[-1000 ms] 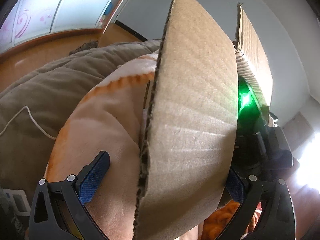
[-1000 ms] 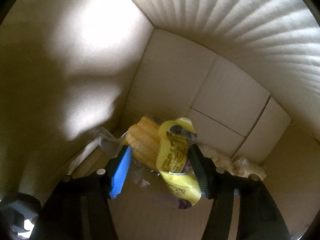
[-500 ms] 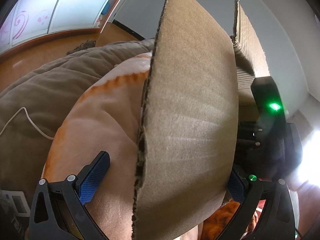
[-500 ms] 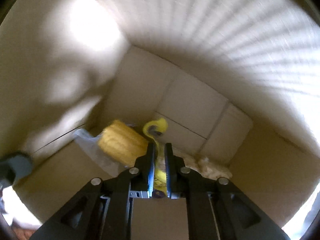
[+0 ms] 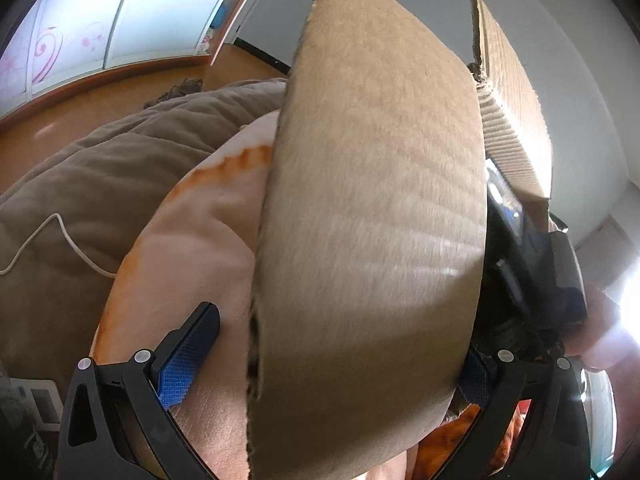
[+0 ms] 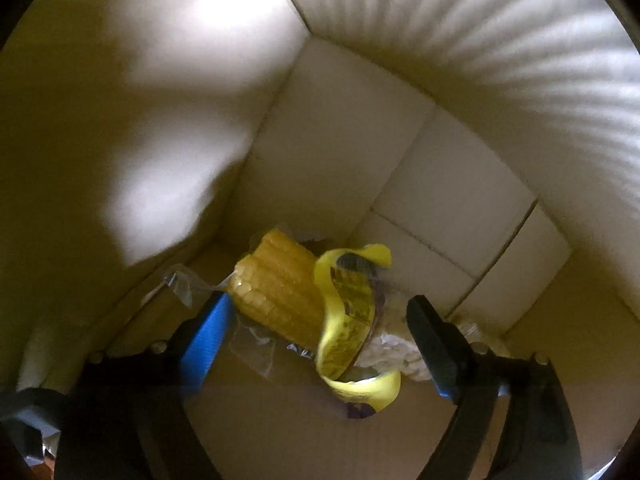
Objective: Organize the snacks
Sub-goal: 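Close the right gripper on the yellow packet and lift it off the corn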
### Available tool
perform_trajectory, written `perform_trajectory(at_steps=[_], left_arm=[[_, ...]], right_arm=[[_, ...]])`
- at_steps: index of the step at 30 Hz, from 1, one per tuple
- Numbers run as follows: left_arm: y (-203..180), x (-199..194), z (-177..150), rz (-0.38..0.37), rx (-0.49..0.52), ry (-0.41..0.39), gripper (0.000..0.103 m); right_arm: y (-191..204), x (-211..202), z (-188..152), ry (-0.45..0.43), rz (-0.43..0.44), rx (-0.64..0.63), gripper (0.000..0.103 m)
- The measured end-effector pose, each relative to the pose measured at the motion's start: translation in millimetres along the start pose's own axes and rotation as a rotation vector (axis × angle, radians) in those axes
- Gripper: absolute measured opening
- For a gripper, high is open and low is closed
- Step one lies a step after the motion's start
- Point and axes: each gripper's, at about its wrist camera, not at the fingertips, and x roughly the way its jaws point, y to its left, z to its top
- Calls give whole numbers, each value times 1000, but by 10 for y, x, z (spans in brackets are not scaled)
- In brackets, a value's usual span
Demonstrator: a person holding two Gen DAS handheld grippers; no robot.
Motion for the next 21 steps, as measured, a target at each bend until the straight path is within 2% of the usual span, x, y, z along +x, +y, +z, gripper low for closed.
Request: perform_trajectory(at_steps=[3,11,16,19,20,21], left_arm=[[-29,5,-17,5,9,3,103],[-22,12,13,-9,6,3,103],[21,1,56,-25,18,-6,103],[34,3,53,-23,24,-6,103],[50,11,61,-24,20,-6,103],[61,17,69,-29,19,-3,103]], right_arm=[[-145,140,4,30,2,54,86],[-272,205,-55,-8,9,100,76],[-240,46,-218,-56,3,115,71],[-252,-2,-321,-88,11,121,64],[-269,-16,-344,-97,15,126,57],[-303,-45,-382,-114,32,140,54]])
